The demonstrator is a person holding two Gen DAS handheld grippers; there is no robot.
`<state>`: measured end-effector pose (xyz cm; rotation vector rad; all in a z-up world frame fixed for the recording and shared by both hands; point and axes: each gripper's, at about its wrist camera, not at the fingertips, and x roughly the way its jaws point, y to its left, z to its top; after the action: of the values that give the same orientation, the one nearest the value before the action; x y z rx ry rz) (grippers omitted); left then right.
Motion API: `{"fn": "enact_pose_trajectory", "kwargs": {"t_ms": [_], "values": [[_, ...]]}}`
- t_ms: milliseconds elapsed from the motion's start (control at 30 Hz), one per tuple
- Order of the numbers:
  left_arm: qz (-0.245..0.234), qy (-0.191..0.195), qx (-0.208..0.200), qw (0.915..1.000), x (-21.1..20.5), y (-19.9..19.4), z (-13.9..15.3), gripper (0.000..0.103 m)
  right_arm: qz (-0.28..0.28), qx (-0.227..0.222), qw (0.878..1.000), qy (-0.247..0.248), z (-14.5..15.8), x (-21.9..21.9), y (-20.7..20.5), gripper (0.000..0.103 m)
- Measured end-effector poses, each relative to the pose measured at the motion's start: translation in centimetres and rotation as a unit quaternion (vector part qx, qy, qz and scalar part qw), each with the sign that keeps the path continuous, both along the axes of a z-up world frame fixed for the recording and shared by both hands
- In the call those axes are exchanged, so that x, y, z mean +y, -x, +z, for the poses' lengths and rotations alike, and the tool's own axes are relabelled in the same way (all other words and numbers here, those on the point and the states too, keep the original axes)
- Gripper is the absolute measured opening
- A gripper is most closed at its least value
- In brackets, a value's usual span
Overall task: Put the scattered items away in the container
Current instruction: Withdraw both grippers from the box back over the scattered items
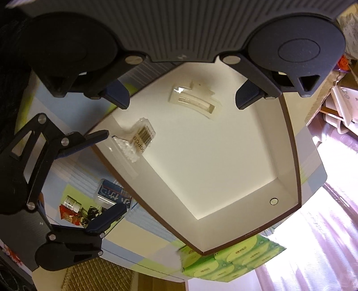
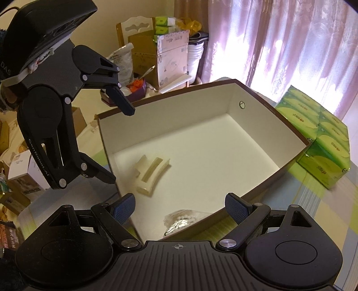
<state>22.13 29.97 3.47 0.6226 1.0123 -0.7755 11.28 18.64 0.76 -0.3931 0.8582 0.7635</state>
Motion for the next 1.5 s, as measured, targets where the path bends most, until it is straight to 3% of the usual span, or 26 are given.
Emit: {"fn": "enact_pose_trajectory", "kwargs": {"t_ms": [667,1500], "values": [[0.078,0.005,-0.025,0.9967,-4.0,7.1,2.0,0.099,0.035,-0.006,0.999,-0.040,1.7,-6.8,4.0,0.092],[0.198,0.024,-0.075,0.9771,-13.6,15.3,0.2,0.100,-0.005,0.025,0.999,-0.036,0.2,-19.8,6.6,0.092]]}}
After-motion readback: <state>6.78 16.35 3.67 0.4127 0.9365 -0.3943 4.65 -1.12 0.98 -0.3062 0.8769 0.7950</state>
